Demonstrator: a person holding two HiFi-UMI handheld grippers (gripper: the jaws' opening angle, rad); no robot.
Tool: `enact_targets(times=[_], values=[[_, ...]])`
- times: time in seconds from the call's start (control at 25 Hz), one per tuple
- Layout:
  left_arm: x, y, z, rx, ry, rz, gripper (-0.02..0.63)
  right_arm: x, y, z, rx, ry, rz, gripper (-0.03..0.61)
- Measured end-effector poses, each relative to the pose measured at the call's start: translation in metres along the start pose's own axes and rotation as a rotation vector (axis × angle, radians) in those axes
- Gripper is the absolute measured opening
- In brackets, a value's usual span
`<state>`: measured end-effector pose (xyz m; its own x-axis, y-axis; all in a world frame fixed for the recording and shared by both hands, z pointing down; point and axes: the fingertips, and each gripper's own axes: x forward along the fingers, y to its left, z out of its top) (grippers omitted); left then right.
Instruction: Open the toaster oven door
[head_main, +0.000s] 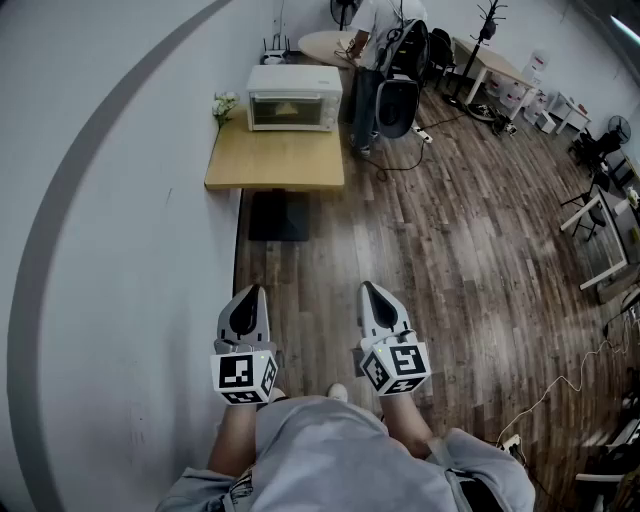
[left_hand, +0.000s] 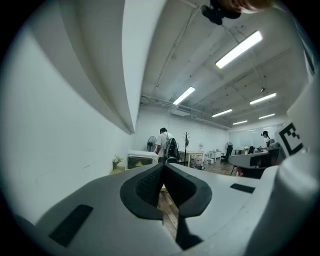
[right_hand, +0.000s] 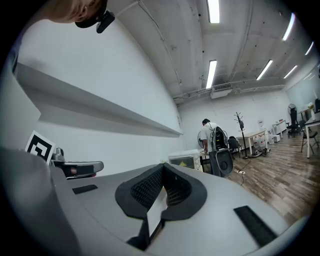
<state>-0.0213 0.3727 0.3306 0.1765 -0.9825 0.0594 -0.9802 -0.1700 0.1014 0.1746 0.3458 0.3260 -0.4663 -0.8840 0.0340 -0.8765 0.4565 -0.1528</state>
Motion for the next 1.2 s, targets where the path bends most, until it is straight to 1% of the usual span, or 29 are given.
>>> enact_targets(times=[0.44, 0.64, 0.92, 1.04, 1.2], values=[[0.004, -0.021, -0.004, 0.002, 0.006, 0.001, 0.003, -0.010, -0.017, 0.004, -0.014, -0.015, -0.007, -0.002], [0.005, -0.031, -0.006, -0.006, 0.007, 0.034, 0.003, -0.015, -0.034, 0.010, -0.043, -0.031, -0.005, -0.002], [0.006, -0.045, -0.018, -0.026, 0.013, 0.106, 0.003, -0.022, -0.064, 0.001, -0.036, -0.001, 0.025, -0.002], [0.011, -0.053, -0.028, -0.035, 0.033, 0.109, 0.002, -0.016, -0.077, -0.004, -0.028, 0.014, 0.026, -0.002], [0.022, -0.056, -0.029, -0.026, 0.044, 0.105, 0.002, -0.007, -0.084, -0.006, -0.017, 0.016, 0.032, -0.002]])
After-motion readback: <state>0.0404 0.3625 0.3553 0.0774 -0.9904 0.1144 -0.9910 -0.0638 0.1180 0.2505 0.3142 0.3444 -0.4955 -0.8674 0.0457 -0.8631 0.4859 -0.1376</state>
